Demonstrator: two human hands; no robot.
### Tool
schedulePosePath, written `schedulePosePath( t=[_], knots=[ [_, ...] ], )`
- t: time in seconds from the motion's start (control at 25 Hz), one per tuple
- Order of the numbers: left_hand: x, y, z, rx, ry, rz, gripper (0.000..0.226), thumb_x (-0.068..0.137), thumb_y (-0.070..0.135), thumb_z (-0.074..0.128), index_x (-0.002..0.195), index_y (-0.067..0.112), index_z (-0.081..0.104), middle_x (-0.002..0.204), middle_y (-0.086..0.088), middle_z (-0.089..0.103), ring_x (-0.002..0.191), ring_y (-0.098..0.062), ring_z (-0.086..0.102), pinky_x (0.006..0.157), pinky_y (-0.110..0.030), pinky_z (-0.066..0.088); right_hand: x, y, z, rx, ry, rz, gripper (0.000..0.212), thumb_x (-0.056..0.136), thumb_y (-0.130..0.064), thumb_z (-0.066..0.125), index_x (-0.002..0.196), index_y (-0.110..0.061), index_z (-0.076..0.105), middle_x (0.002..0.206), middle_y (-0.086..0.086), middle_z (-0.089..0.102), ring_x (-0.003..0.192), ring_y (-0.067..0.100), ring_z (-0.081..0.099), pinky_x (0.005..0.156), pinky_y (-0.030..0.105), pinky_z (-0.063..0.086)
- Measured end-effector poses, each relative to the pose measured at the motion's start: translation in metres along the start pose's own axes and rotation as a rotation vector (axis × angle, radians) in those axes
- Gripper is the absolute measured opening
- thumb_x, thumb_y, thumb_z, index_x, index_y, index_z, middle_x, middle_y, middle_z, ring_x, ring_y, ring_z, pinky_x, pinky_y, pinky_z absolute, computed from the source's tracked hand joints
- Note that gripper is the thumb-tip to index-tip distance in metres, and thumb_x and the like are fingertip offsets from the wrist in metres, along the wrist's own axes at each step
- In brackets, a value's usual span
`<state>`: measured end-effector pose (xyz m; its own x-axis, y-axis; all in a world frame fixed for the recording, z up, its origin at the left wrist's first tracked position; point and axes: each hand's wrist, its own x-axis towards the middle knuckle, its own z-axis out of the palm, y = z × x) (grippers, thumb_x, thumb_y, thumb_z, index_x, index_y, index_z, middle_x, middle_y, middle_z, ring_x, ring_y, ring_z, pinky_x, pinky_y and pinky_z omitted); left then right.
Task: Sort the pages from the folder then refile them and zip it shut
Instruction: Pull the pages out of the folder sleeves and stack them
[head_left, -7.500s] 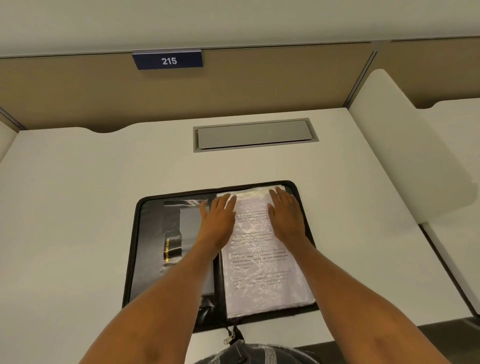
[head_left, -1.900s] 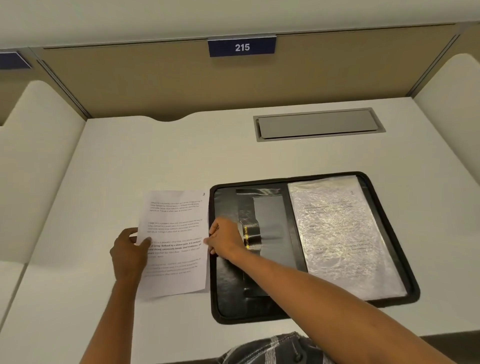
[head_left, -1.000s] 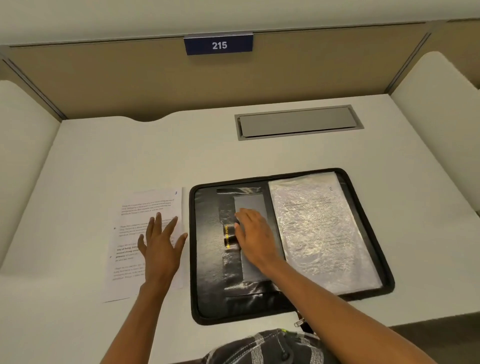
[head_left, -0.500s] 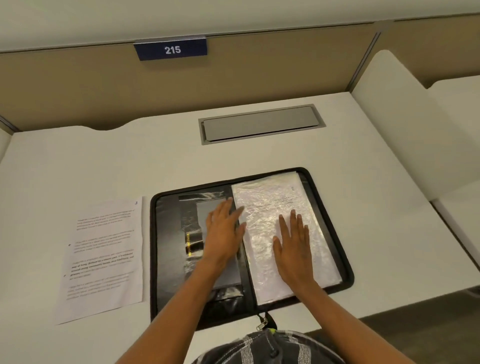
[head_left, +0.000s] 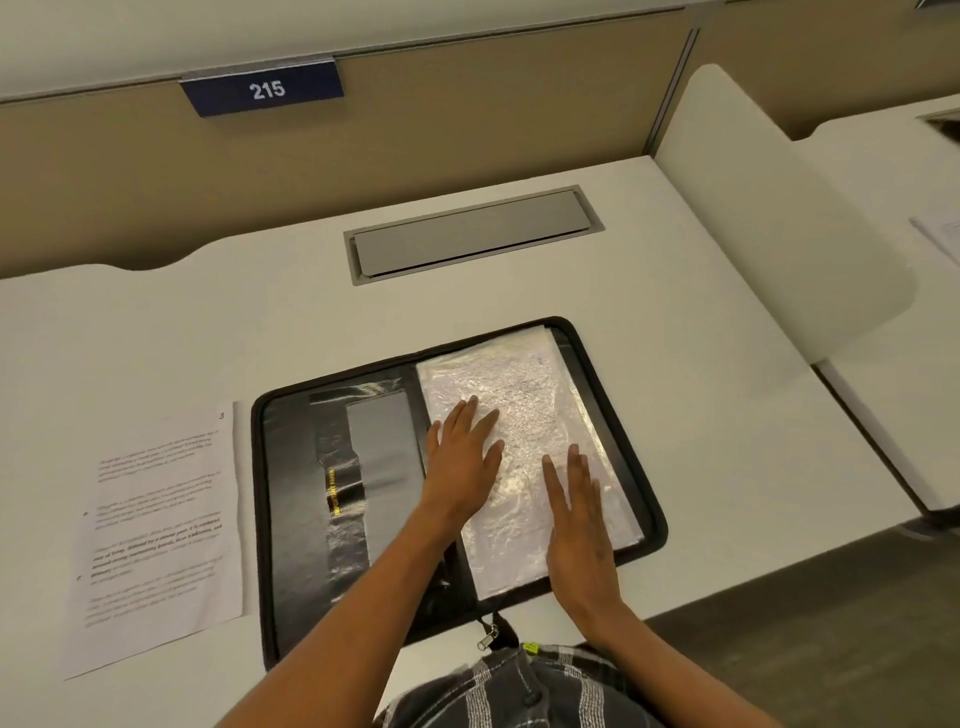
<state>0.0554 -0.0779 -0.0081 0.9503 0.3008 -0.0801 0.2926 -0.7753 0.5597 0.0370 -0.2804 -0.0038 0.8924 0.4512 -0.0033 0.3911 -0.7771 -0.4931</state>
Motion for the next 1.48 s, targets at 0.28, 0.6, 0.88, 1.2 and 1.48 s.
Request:
schedulePosePath(
  t=[0.28, 0.6, 0.88, 1.2, 1.48],
  knots=[
    [0.007, 0.036, -0.043, -0.563, 0.057, -0.240, 0.045, 0.103, 0.057, 0.053, 0.098, 0.018, 0.075, 0.095, 0.003, 0.076, 0.089, -0.012, 0.070, 0.080, -0.032, 0.055, 0.004, -0.025, -0.004, -0.095, -0.013, -0.396, 0.109, 0.073, 0.030, 0.052, 0.164, -0.019, 0.018, 0.172, 0.010, 0.003, 0.159, 0.027, 0.007, 0.123, 0.044, 0.031],
    [-0.009, 0.008, -0.087, -0.761, 0.097, -0.400, 0.014, 0.100, 0.020, 0.068, 0.092, 0.013, 0.076, 0.081, -0.001, 0.078, 0.074, -0.024, 0.075, 0.068, -0.037, 0.060, 0.000, -0.069, 0.001, -0.334, -0.182, -0.910, 0.077, 0.092, -0.009, 0.062, 0.160, -0.013, 0.026, 0.169, 0.019, 0.018, 0.157, 0.031, 0.017, 0.126, 0.049, 0.023],
    [-0.078, -0.087, -0.126, -0.614, 0.290, -0.655, 0.019, 0.099, 0.021, 0.069, 0.083, 0.014, 0.078, 0.076, 0.000, 0.076, 0.068, -0.010, 0.069, 0.062, -0.023, 0.050, 0.006, -0.070, -0.008, 0.060, 0.087, -0.558, 0.039, 0.101, -0.023, 0.054, 0.139, -0.015, 0.049, 0.144, 0.004, 0.046, 0.135, 0.020, 0.045, 0.109, 0.043, 0.040],
    [-0.123, -0.147, -0.128, -0.523, 0.368, -0.761, 0.013, 0.098, 0.023, 0.072, 0.087, 0.017, 0.075, 0.078, -0.005, 0.075, 0.074, -0.032, 0.072, 0.067, -0.049, 0.062, 0.009, -0.041, 0.025, -0.033, -0.079, -0.316, 0.047, 0.108, -0.028, 0.043, 0.153, -0.017, 0.040, 0.161, 0.000, 0.036, 0.150, 0.017, 0.032, 0.124, 0.041, 0.027],
    [-0.114, -0.145, -0.126, -0.243, 0.355, -0.730, 0.008, 0.094, 0.021, 0.074, 0.087, 0.022, 0.072, 0.079, 0.000, 0.071, 0.079, -0.028, 0.070, 0.061, -0.030, 0.047, 0.022, -0.017, 0.024, -0.060, -0.059, -0.160, 0.044, 0.108, -0.032, 0.046, 0.150, -0.019, 0.043, 0.161, 0.001, 0.035, 0.150, 0.019, 0.031, 0.122, 0.045, 0.032]
  ],
)
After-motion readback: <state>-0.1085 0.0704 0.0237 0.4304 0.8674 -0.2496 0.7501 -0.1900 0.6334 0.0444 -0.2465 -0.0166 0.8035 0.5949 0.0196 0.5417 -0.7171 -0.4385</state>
